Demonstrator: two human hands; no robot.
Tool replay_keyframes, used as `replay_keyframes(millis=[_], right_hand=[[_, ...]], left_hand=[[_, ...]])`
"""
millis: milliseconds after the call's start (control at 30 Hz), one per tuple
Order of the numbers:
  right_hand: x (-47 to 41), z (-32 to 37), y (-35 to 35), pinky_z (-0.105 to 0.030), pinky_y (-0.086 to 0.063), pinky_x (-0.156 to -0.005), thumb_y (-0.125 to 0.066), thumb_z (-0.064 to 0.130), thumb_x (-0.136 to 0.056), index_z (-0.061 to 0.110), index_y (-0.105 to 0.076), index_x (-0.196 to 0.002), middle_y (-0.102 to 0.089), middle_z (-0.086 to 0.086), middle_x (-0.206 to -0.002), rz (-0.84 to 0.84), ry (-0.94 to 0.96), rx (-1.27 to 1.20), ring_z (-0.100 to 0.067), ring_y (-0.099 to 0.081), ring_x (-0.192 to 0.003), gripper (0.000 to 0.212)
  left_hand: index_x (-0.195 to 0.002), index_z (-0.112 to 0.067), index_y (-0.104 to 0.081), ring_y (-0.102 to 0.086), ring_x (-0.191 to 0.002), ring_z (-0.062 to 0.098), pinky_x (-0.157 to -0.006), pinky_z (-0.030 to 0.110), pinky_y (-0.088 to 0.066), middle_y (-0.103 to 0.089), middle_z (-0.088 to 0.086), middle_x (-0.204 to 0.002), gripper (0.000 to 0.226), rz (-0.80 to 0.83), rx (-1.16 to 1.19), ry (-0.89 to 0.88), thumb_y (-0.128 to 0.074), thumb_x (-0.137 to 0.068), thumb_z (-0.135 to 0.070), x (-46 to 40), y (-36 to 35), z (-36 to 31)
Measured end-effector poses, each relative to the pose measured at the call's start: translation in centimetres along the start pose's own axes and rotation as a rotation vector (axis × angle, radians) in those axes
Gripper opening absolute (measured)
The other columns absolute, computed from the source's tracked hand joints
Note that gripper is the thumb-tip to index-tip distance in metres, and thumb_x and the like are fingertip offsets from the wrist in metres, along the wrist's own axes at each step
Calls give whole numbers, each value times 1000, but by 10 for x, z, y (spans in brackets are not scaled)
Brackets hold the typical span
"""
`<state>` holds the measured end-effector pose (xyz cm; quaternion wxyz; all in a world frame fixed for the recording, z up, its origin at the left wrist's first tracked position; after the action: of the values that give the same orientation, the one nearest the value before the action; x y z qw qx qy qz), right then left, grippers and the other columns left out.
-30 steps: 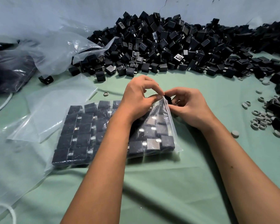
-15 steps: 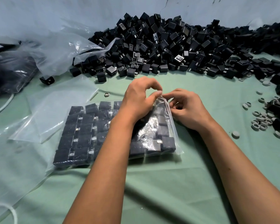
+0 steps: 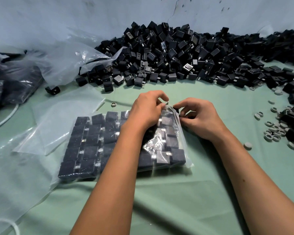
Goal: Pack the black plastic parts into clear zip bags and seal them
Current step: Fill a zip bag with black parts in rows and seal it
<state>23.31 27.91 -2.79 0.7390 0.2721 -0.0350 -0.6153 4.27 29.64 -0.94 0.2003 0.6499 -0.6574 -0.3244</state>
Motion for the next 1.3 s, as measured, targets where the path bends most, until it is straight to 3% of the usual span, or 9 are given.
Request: replay_keyframes(millis=[167,233,400,633,1000,1100,1167,1233,1300], right_hand=[[1,-1,0,-18,-47,-59,-80,-5,-79,17,-80,-103,-70,3,-78,-23,-19,14,-9,-62,-62,32],[1,-1,1,-24,-51,-62,-82,-2,-77,19,-80,-101,-72,-4,-79,-45,-22,21,-15,-64,-63,32],[3,3,-4,-47,-61,-75,-81,-9,-75,10,-81,-91,-77,0,-97,-68,43,64,-25,-71,-77,25],[1,17,-5,-32,-59,-70,-82,-7,-75,11,-82,-92,-75,0,-93,-64,200,286,-13,-69,-74,24],[0,16,-9,-36,-57,-78,-75,-4,-85,19,-80,-113,-67,-5,-104,-32,136,385,-18,-65,-83,37],[0,14,-9,-19,-55,-68,-62,-5,-94,16,-81,-109,-60,-6,-110,-60,-5,213,-18,-69,-85,33],[0,12,-8,-13,-51,-57,-58,-3,-97,13,-82,-105,-63,-5,-107,-93,-92,87,-18,-73,-79,30],[-1,11,-9,-15,-52,-59,-63,2,-97,14,-82,-102,-71,1,-100,-114,-121,59,-15,-74,-77,22],[-2,8,-10,-28,-59,-70,-71,10,-93,18,-81,-98,-76,4,-89,-168,-149,77,-12,-74,-78,13]], left_hand=[[-92,-28,-75,-71,-82,8,-87,38,-60,-74,-9,-84,18,88,-6,17,-78,-88,-11,-15,1,-6],[-85,-30,-74,-72,-78,7,-85,36,-60,-76,-8,-82,22,113,-7,13,-81,-84,-10,-20,4,-6],[-78,-30,-73,-72,-67,6,-79,36,-62,-76,-9,-74,23,92,6,4,-83,-82,-9,-24,-1,0],[-75,-28,-74,-70,-64,3,-68,27,-56,-74,-10,-69,23,60,42,25,-83,-79,-7,-28,-2,3],[-90,-21,-77,-69,-72,16,-75,34,-58,-75,2,-84,17,118,112,18,-75,-87,-5,-24,2,2],[-92,-27,-79,-70,-88,16,-83,31,-58,-75,2,-95,36,171,58,-92,-68,-87,7,-22,5,-4],[-84,-33,-77,-71,-80,5,-76,22,-57,-76,-3,-86,53,211,66,-125,-58,-82,17,-20,4,-8],[-80,-39,-76,-68,-77,1,-73,21,-56,-75,-7,-83,59,220,47,-149,-58,-83,17,-20,4,-9],[-85,-40,-78,-65,-88,4,-80,25,-56,-73,-8,-95,53,218,26,-167,-64,-89,11,-21,3,-9]])
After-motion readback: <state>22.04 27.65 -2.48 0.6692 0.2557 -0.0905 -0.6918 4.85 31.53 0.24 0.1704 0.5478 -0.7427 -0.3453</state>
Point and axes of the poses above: each hand's wrist, its own x-axis away from the middle knuckle, its own y-axis out of the back of the hand, z = x × y, the point moved 3 cm from there along -x, towards the middle knuckle
